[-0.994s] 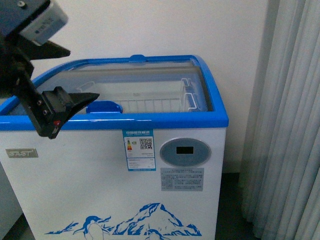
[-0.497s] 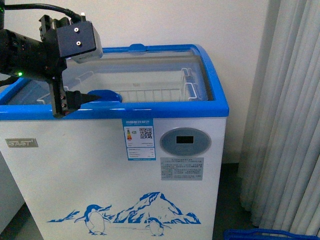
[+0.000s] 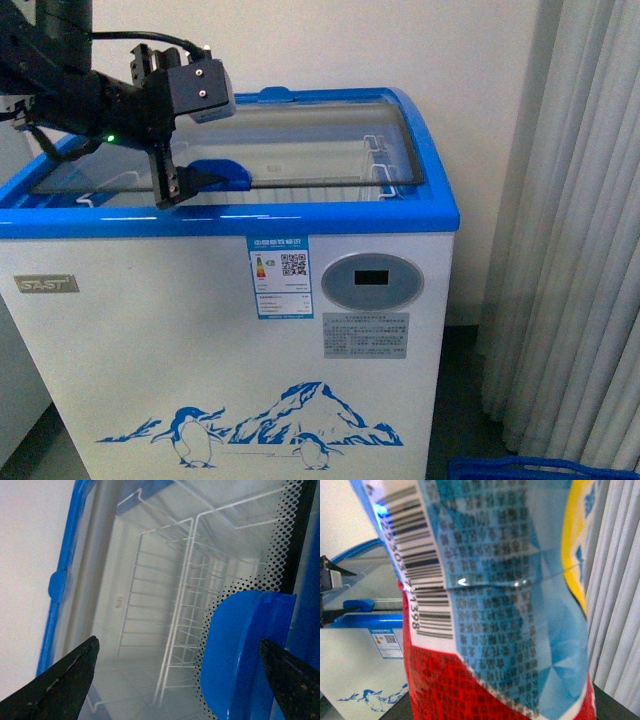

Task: Put drink in fridge

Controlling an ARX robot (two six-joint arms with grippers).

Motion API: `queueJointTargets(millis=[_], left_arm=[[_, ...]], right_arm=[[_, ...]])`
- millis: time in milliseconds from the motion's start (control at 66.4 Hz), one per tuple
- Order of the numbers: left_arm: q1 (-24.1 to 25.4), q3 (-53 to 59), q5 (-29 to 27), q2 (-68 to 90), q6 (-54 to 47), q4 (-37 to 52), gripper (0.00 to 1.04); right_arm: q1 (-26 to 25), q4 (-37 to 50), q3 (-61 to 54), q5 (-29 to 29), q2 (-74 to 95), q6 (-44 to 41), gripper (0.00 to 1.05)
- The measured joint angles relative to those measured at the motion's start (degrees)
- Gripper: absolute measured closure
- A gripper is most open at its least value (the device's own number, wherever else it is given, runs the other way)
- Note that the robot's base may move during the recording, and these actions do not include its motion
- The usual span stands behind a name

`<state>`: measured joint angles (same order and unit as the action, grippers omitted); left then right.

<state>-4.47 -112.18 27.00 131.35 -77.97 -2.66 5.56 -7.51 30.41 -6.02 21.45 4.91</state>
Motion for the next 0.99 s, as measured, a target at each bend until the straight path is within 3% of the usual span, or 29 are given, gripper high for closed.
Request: queueJointTargets(millis=[256,602,677,723,798,994], left_arm=[[-1.2,-30.4,-11.3,17.8,3.0,-2.6,0.08],[-2.7,-44.4,-25.7,27.5,13.6,4.6,0.08],[-2.5,-46.2,-31.2,27.6,21.4,2.7,0.08],[-2.4,-42.4,-38.3,24.5,27.0,2.9,0.08],[-1.5,-31.3,-43.1,16.6,39.3,4.7,0.08],[1.1,5.2,-36.8,-12.6,68.6,9.3,0.08]], right_arm=[[0.0,0.0,0.0,0.0,0.0,0.0,0.62],[0.1,0.0,0.0,0.0,0.0,0.0,0.62],[0.1,0.0,0.0,0.0,0.0,0.0,0.62],[0.1,0.0,0.0,0.0,0.0,0.0,0.62],[0.2,0.0,0.0,0.1,0.0,0.0,0.62],[0.2,0.0,0.0,-0.2,0.0,0.0,0.62]])
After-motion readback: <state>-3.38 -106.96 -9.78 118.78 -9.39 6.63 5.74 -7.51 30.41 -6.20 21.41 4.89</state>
